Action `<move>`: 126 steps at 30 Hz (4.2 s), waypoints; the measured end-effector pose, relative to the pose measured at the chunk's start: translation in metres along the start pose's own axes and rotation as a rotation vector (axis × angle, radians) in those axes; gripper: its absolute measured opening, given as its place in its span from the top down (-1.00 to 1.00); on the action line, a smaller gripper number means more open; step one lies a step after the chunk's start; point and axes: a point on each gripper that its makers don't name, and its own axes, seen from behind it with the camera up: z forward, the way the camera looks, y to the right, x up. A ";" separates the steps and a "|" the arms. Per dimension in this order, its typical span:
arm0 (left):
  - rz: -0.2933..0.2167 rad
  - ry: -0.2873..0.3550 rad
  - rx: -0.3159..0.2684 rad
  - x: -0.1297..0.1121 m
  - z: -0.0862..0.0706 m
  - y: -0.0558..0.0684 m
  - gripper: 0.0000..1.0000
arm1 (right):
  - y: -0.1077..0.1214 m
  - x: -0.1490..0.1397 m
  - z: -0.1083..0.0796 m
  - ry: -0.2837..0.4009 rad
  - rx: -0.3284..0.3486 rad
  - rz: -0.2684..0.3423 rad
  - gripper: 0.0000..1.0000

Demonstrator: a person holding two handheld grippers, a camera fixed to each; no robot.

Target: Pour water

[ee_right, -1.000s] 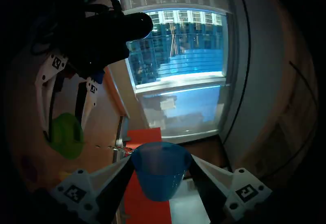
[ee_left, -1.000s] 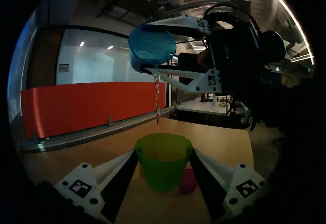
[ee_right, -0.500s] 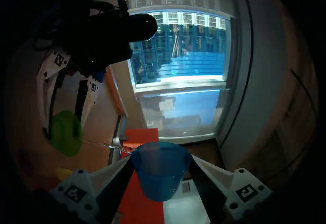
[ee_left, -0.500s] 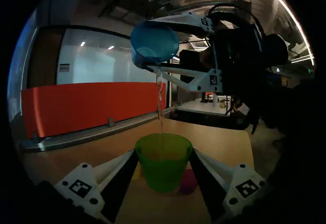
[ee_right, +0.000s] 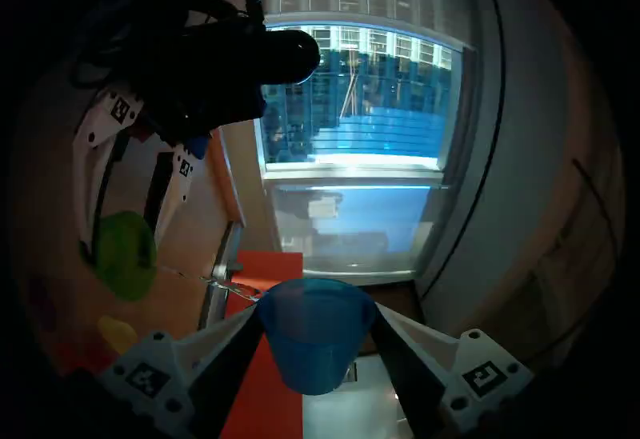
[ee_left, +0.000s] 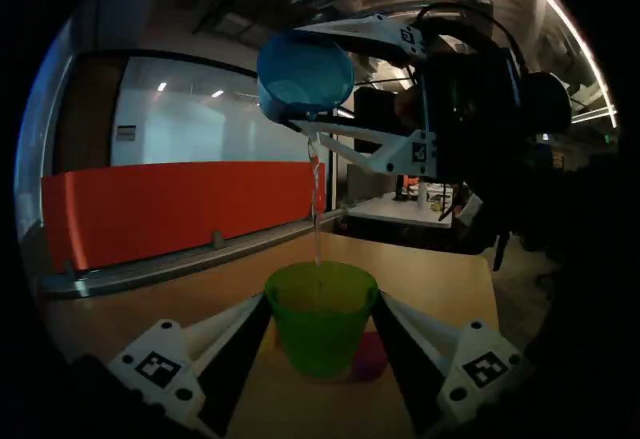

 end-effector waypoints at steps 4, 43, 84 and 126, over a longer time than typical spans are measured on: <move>0.002 -0.001 -0.002 0.000 0.000 0.001 -0.72 | 0.001 0.000 0.000 -0.002 -0.001 -0.021 -0.82; 0.014 0.006 0.007 0.004 0.000 -0.002 -0.72 | 0.006 0.014 0.001 0.010 -0.014 -0.088 -0.83; 0.057 0.022 0.026 0.017 -0.004 -0.003 -0.72 | 0.001 0.022 -0.027 0.041 0.049 1.107 -0.83; 0.078 -0.021 0.125 0.004 -0.015 -0.040 -0.72 | -0.038 -0.019 -0.085 -0.077 0.042 1.388 -0.82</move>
